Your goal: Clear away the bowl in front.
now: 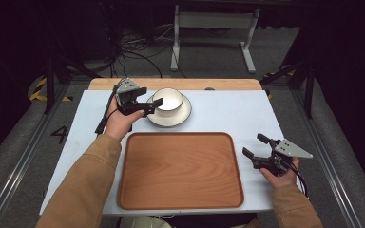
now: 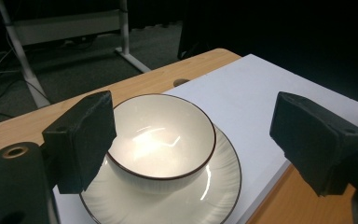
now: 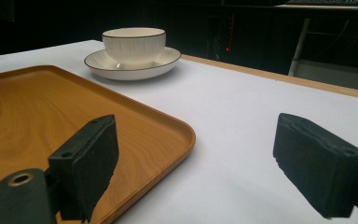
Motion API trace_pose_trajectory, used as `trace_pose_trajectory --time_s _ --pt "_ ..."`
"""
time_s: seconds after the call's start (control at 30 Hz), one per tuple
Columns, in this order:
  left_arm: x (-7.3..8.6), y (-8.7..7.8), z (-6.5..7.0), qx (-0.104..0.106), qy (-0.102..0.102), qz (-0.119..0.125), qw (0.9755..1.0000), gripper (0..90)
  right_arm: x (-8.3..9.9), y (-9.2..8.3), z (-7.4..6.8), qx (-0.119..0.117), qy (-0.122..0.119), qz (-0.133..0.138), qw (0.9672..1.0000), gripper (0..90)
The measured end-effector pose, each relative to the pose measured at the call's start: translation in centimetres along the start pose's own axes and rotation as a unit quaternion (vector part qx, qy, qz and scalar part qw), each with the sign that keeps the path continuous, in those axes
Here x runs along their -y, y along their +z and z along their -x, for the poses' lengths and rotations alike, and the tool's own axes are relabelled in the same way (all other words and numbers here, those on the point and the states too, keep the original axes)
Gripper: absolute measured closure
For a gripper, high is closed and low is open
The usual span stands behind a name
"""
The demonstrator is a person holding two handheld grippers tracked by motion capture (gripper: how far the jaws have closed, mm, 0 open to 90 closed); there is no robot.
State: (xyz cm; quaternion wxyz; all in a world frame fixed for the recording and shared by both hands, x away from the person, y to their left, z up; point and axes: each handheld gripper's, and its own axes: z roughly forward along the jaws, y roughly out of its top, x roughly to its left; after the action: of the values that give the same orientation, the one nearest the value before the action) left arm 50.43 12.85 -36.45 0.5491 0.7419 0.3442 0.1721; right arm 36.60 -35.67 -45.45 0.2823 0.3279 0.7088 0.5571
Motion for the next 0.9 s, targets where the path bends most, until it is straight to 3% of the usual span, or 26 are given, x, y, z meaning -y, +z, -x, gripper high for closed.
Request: trace_pose_trajectory --time_s 0.17,0.23,0.43,0.6,0.67,0.8,0.9 --pt "-0.6 0.7 -0.2 0.005 -0.002 -0.003 1.0 15.1 0.0 0.0 0.0 0.001 0.001 -0.001 1.0 14.8" --pt "-1.1 1.4 -0.5 0.006 0.001 -0.02 0.9998 15.1 0.0 0.1 0.0 -0.002 -0.002 -0.002 1.0 15.7" --pt "-1.5 2.3 -1.1 0.003 -0.001 -0.029 0.9996 15.1 0.0 0.1 0.0 -0.004 -0.002 -0.005 1.0 15.6" --pt "-1.7 3.2 -1.0 0.024 -0.002 -0.028 0.9993 22.5 0.0 0.1 0.0 -0.006 0.0 -0.005 1.0 15.3" --pt "-1.9 3.6 -1.0 0.017 0.005 -0.043 0.9989 22.9 0.0 0.1 0.1 -0.006 0.0 -0.004 1.0 15.1" --pt "-2.2 4.0 -1.2 0.013 0.004 -0.046 0.9989 22.4 0.0 0.1 0.1 -0.006 0.0 -0.004 1.0 15.0" --pt "-2.1 4.4 -1.4 0.005 0.017 -0.06 0.9981 25.9 0.0 0.1 0.1 -0.006 0.0 -0.004 1.0 15.0"
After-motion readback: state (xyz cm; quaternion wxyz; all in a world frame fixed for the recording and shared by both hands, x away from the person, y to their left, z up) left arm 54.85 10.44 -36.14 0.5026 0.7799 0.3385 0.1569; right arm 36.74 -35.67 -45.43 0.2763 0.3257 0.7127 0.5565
